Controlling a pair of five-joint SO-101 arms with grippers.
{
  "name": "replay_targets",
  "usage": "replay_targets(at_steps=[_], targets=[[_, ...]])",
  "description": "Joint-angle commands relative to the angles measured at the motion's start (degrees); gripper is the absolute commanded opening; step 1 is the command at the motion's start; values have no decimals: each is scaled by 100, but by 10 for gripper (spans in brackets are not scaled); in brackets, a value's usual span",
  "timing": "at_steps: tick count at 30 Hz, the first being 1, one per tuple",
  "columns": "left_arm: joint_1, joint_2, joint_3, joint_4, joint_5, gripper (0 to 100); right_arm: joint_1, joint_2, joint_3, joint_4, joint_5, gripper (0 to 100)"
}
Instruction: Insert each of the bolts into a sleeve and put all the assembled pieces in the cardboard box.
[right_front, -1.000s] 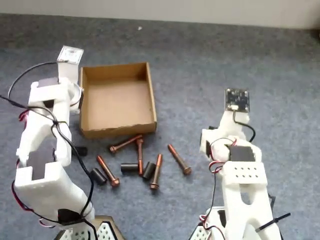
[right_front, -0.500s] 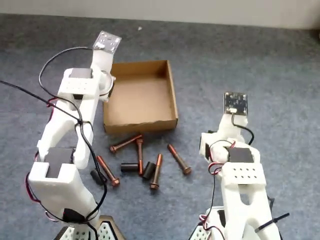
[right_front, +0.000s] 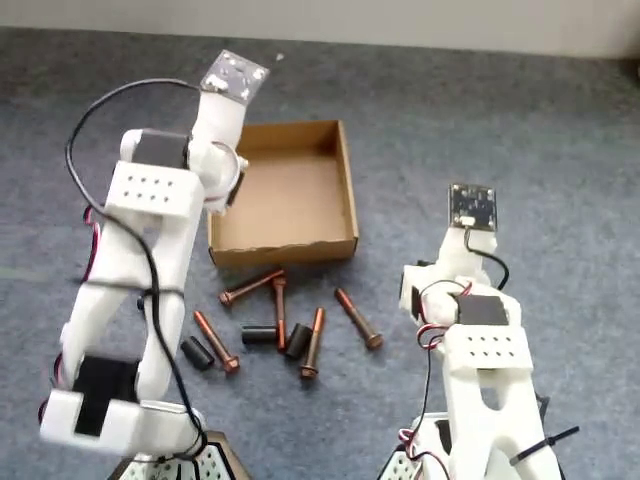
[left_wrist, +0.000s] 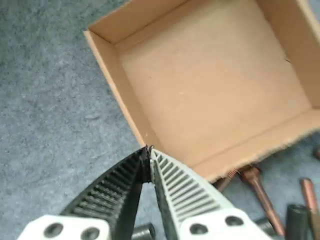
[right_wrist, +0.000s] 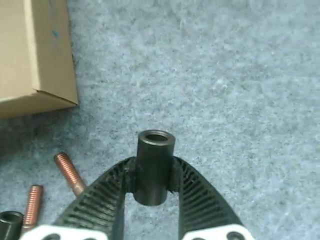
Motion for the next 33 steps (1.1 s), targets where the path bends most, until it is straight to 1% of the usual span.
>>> replay_targets(at_steps=[1, 4, 7, 8, 12, 14, 15, 19, 22, 24, 26, 28, 31, 33], targets=[[523, -831, 549, 62, 26, 47, 66, -233, -57, -101, -62, 5], [945, -1156, 1112, 79, 62, 49, 66, -233, -57, -101, -62, 5], [1218, -1270, 1543, 79, 88, 49, 66, -233, -57, -101, -62, 5], [1279, -1279, 1640, 62, 220, 48, 66, -233, -57, -101, -62, 5], [1437, -1297, 1886, 53, 1398, 46, 66, -233, -57, -101, -62, 5], [1499, -1297, 2000, 44, 1846, 46, 66, -233, -57, -101, -62, 5], [1525, -1297, 2018, 44, 1952, 46, 66, -233, -57, -101, -62, 5], [1736, -1279, 2097, 70, 2013, 45, 66, -224, -57, -101, -62, 5], [1798, -1262, 2448, 35, 2013, 36, 66, -224, -57, -101, -62, 5], [1798, -1253, 2642, -176, 2022, 2, 66, -215, -57, -101, -62, 5], [1771, -1253, 2897, -413, 2119, 8, 66, -207, -57, -110, -53, 5], [1763, -1253, 3152, -695, 2541, 6, 66, -207, -57, -110, -53, 5], [1771, -1253, 3415, -1134, 3481, 7, 66, -198, -57, -110, -53, 5], [1798, -1253, 3495, -1345, 3859, 8, 66, -198, -57, -110, -53, 5]])
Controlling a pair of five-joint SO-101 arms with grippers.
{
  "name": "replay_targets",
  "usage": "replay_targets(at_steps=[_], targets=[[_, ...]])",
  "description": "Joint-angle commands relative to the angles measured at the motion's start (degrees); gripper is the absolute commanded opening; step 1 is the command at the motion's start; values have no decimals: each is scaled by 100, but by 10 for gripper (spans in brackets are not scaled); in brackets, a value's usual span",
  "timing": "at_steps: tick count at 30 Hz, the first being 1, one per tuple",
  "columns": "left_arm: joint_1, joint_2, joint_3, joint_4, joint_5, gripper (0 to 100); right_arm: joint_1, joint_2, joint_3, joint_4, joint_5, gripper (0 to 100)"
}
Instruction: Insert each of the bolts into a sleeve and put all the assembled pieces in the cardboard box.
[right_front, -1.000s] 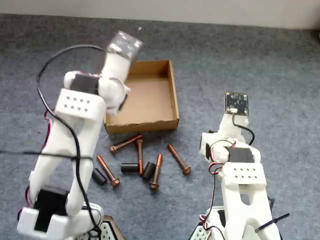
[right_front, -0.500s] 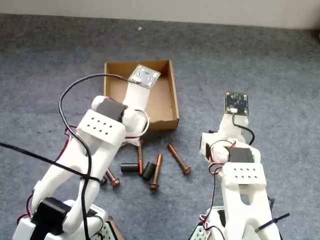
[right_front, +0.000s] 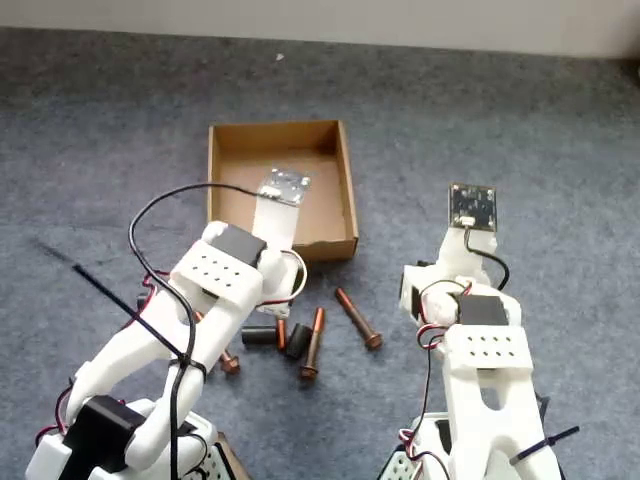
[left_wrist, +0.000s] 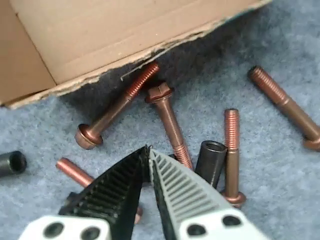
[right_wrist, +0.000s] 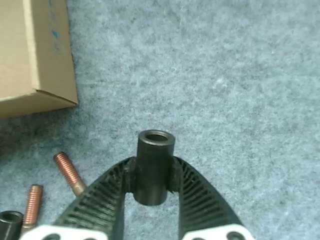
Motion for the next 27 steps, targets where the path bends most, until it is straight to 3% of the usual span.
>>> replay_targets(at_steps=[1, 9, 15, 21, 27], targets=[[84, -145, 31, -413, 633, 8, 66, -198, -57, -110, -53, 5], [66, -136, 66, -844, 659, 25, 66, -198, -57, -110, -35, 5], [84, -136, 356, -870, 1055, 245, 66, -198, -48, -110, -35, 5], [40, -136, 523, -914, 1064, 164, 66, -198, -48, -110, -26, 5], [40, 409, 796, -1925, 1055, 102, 66, -198, -48, -110, -26, 5]])
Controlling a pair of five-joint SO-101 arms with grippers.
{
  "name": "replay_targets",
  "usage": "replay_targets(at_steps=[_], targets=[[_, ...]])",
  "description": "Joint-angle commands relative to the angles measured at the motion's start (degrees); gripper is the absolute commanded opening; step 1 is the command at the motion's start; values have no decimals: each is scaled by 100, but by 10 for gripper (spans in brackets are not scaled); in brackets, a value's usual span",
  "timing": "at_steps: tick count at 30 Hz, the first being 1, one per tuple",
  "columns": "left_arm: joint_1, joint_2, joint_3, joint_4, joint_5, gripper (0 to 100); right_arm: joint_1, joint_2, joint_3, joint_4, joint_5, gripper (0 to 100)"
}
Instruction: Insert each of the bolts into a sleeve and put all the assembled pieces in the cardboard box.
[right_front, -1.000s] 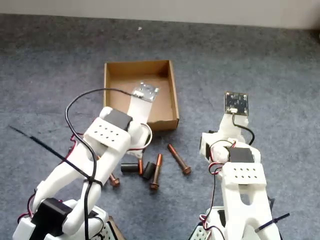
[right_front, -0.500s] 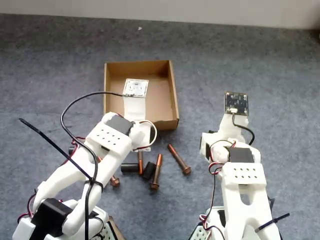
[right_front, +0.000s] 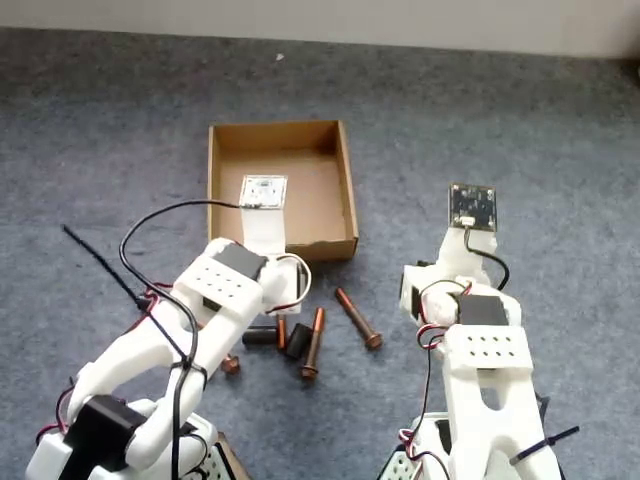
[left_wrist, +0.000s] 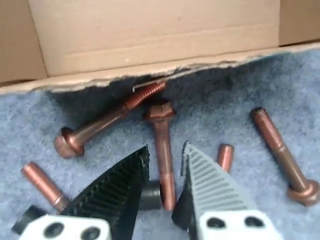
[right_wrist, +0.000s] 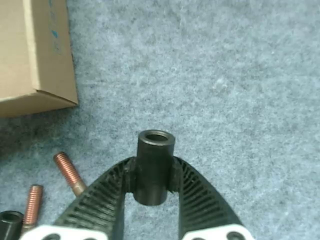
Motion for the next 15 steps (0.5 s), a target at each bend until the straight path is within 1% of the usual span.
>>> replay_targets(at_steps=[1, 4, 7, 12, 15], targets=[[4, 497, 4, -642, 35, 101, 66, -198, -48, -110, -26, 5], [4, 1051, -198, -765, 44, 101, 66, -198, -40, -110, -26, 5], [4, 1341, -576, -475, 44, 98, 66, -198, -40, -110, -26, 5], [22, 1516, -699, -422, 62, 98, 66, -198, -40, -110, -18, 5], [57, 1516, -699, -413, 220, 86, 66, -198, -40, -110, -18, 5]])
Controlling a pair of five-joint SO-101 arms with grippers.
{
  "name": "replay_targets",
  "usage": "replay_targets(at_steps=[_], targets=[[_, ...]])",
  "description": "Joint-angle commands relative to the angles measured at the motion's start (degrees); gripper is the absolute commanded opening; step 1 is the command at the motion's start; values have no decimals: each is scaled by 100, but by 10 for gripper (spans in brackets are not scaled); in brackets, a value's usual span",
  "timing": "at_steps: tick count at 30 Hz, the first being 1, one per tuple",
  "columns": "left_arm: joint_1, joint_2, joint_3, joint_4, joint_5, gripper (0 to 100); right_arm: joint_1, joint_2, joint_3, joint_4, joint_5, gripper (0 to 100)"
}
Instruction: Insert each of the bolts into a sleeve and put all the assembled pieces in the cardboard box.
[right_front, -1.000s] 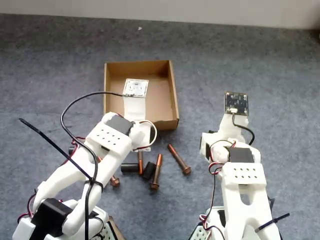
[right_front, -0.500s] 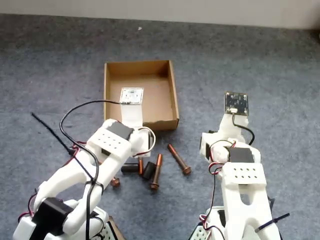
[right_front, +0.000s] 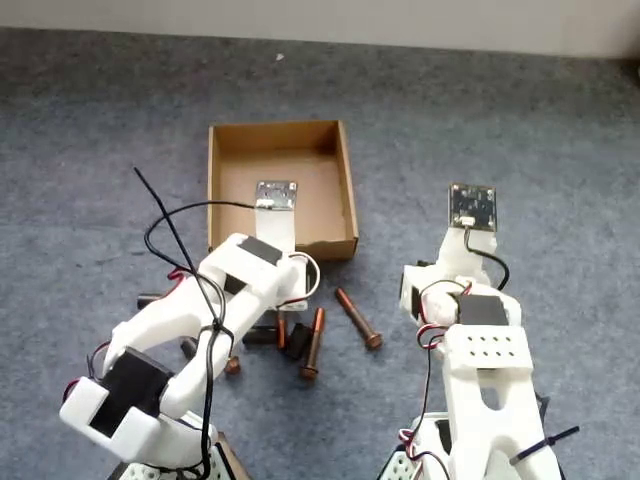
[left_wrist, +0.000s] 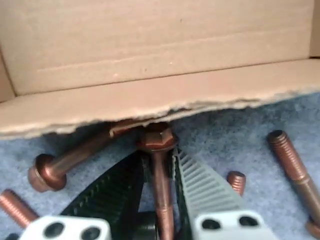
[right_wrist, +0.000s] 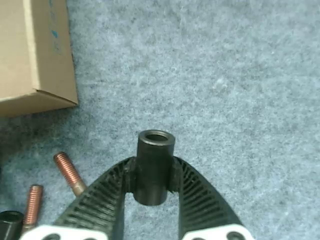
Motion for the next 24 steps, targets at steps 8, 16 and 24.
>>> replay_targets(at_steps=[8, 16, 24], targets=[[532, -312, -136, 35, 176, 5, 66, -198, -40, -110, -18, 5], [532, -2791, -13, 651, 176, 5, 66, -242, -40, -84, -18, 5], [479, -4426, -13, 844, 141, 5, 40, -251, -48, -75, -53, 5]])
